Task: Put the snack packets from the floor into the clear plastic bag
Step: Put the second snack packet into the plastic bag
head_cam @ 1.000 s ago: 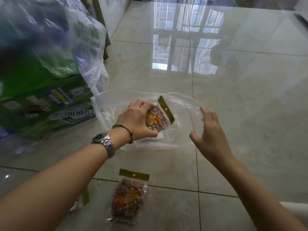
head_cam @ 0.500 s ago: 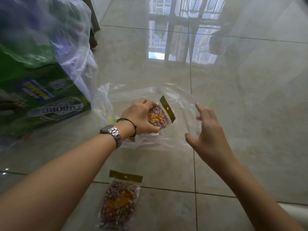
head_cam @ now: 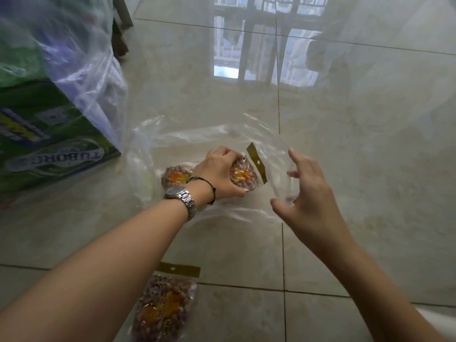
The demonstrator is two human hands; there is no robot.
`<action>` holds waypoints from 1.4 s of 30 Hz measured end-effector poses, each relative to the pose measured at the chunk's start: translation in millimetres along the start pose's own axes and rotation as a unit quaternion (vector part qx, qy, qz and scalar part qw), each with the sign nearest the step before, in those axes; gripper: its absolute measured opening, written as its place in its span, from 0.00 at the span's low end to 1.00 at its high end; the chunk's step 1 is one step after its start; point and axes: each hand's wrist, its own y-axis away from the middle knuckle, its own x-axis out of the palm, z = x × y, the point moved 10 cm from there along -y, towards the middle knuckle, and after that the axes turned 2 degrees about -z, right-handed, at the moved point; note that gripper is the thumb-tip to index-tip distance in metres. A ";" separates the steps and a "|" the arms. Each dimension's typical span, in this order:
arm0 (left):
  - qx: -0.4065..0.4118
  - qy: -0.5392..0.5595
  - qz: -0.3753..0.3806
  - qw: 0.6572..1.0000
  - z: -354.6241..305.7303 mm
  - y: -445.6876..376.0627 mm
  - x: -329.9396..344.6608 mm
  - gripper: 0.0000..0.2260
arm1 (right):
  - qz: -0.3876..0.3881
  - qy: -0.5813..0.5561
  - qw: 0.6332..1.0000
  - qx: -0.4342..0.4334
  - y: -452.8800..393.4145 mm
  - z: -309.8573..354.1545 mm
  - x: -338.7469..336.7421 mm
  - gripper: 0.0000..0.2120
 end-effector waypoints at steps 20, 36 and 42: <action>-0.005 0.019 -0.001 1.000 5.2 20.1 -24.4 0.27 | 0.005 -0.001 1.000 0.020 -2.0 3.7 -5.5 0.40; 0.131 -0.087 -0.090 0.983 -10.1 157.8 -127.2 0.08 | -0.001 0.076 0.995 -0.063 49.4 87.0 -21.7 0.22; 0.094 -0.075 -0.101 0.988 34.8 215.1 -128.8 0.08 | 0.072 0.024 0.993 -0.086 90.8 111.0 29.2 0.18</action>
